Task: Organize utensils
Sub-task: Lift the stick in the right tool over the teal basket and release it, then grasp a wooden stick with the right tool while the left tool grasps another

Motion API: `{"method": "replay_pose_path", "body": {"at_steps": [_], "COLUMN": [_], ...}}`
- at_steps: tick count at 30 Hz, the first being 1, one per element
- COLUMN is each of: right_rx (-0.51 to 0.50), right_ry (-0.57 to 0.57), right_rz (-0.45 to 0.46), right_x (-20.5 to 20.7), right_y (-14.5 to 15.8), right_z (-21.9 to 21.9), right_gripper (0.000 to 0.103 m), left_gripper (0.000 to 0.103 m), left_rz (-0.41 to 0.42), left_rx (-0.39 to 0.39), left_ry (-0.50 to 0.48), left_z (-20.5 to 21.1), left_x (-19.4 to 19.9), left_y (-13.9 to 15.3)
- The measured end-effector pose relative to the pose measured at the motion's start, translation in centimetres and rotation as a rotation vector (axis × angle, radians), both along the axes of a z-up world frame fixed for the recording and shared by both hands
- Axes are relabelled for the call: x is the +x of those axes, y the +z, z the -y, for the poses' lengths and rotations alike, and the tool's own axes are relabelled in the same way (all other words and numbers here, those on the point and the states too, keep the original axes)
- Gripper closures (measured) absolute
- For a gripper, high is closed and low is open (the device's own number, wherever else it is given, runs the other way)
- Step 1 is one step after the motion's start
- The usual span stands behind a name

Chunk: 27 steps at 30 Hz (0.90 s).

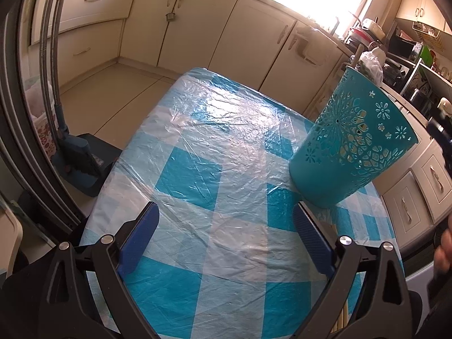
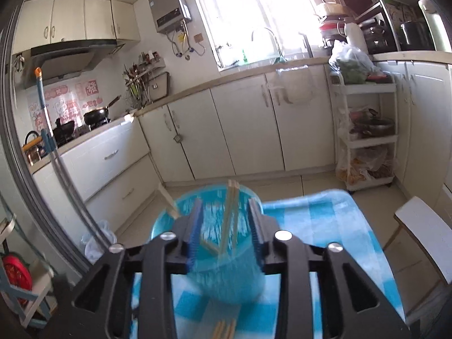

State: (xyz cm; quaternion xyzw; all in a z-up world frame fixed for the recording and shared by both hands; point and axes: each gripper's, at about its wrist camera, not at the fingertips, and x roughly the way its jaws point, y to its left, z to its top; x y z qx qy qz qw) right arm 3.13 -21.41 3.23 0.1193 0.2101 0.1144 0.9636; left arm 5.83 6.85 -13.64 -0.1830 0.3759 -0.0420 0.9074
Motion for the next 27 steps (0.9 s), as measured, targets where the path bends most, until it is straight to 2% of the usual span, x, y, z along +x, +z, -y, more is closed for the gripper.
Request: {"method": "replay_pose_path", "body": {"at_steps": [5,9,11,16,24,27], "right_rx": [-0.062,-0.057,-0.06,-0.099,-0.156,-0.196], "right_ry": [0.038,0.063,0.066,0.069,0.086,0.081], "right_rz": [-0.19,-0.326,-0.358,-0.423,-0.471,-0.463], "right_x": [-2.5,-3.4,-3.5,-2.4,-1.8,-1.9], "right_y": [-5.0,-9.4,-10.5,-12.4,-13.9,-13.9], "right_z": [-0.9,-1.4,-1.7,-3.0,-4.4,-4.8], "right_gripper": [0.065,0.073,0.077,0.079,0.085,0.087], "left_gripper": [0.012,0.012,0.012,0.011,0.011,0.011], "left_rz": [-0.001,-0.003,-0.005,-0.008,-0.006,-0.008], "left_rx": [0.002,0.005,0.006,0.01,0.007,0.007], "left_ry": [0.0,0.003,0.005,0.01,0.01,0.01], "left_z": [0.0,0.0,-0.1,0.0,0.0,0.0], "left_x": [0.0,0.0,0.0,0.1,0.0,0.0], "left_y": [0.0,-0.1,-0.2,-0.2,-0.2,-0.2]}}
